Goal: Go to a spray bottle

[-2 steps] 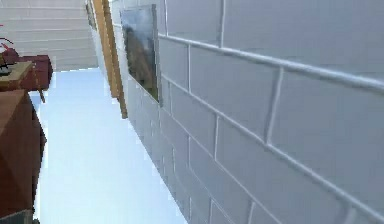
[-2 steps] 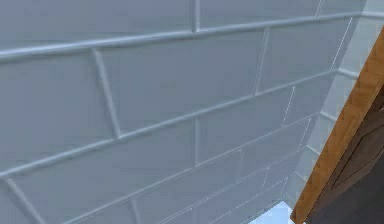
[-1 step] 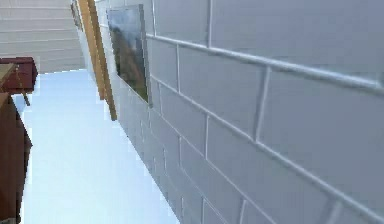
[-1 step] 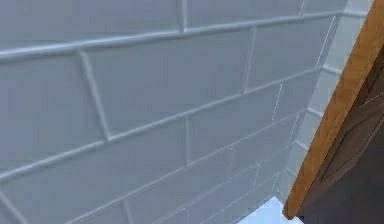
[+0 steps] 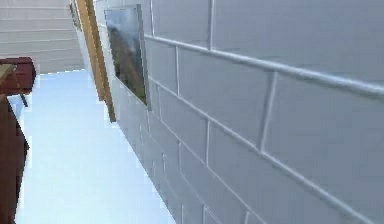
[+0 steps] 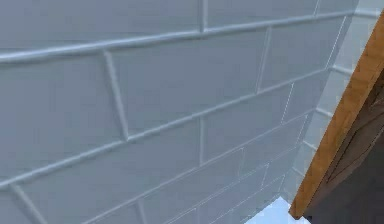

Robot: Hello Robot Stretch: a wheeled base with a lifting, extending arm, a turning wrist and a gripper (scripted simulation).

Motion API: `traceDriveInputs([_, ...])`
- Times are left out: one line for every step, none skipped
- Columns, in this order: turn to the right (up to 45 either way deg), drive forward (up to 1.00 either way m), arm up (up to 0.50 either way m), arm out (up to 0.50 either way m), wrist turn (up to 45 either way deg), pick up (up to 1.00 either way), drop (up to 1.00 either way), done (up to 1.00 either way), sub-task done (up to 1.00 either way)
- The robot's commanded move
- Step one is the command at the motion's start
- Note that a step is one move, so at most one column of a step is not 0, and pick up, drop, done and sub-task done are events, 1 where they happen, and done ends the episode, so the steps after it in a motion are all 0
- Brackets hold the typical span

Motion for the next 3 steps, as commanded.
traceDriveInputs([-27.0,0.0,0.0,0.0,0.0,0.0,0.0,0.0,0.0])
traceDriveInputs([0.0,1.0,0.0,0.0,0.0,0.0,0.0,0.0,0.0])
traceDriveInputs([0.0,1.0,0.0,0.0,0.0,0.0,0.0,0.0,0.0])
